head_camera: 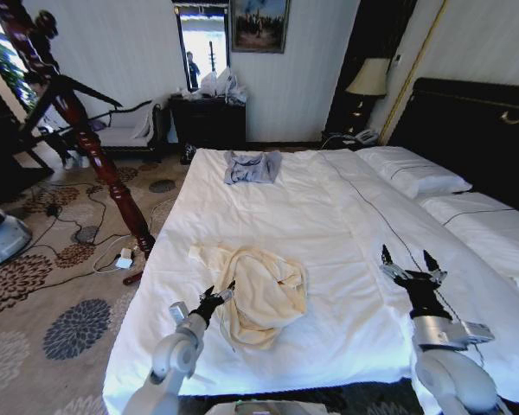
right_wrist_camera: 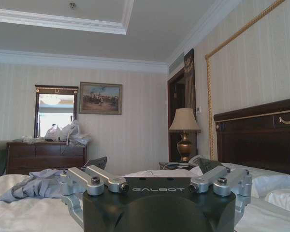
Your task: Pick up the clothes from the bed and hang them on the clothes hanger.
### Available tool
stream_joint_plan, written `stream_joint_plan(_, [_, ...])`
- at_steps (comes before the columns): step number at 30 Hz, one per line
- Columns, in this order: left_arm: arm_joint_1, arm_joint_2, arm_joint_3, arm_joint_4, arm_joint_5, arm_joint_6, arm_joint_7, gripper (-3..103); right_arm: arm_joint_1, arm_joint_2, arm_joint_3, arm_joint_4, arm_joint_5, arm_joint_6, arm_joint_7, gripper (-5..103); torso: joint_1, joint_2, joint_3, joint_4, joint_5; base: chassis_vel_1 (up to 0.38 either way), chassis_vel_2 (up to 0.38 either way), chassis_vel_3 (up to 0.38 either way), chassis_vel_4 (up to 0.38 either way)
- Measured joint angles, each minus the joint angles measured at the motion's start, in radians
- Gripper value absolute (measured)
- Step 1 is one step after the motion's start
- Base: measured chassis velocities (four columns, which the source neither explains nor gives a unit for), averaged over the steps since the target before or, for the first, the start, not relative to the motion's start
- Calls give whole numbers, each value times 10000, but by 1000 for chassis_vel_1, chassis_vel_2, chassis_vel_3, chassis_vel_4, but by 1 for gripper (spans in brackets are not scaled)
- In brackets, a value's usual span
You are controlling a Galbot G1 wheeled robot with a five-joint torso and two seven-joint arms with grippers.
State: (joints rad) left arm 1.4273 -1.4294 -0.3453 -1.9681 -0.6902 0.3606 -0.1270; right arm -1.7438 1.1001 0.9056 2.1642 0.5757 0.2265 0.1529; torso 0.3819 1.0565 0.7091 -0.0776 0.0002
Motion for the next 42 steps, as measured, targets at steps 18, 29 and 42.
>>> stream_joint_plan(18, [510, -330, -100, 51, 590, -171, -300, 57, 121, -64, -78, -104, 42, 30, -116, 100, 0, 1, 0, -1, -2, 0, 0, 0, 0])
stream_joint_plan(29, [918, 43, -425, -625, 515, -1, -386, 3, 149, 34, -267, -93, -66, 53, -144, 100, 0, 1, -1, -1, -3, 0, 0, 0, 0])
stream_joint_plan(42, [573, 481, -991, -1299, -477, -198, -435, 0, 172, -9, -587, -73, 91, 67, -122, 100, 0, 1, 0, -2, -4, 0, 0, 0, 0])
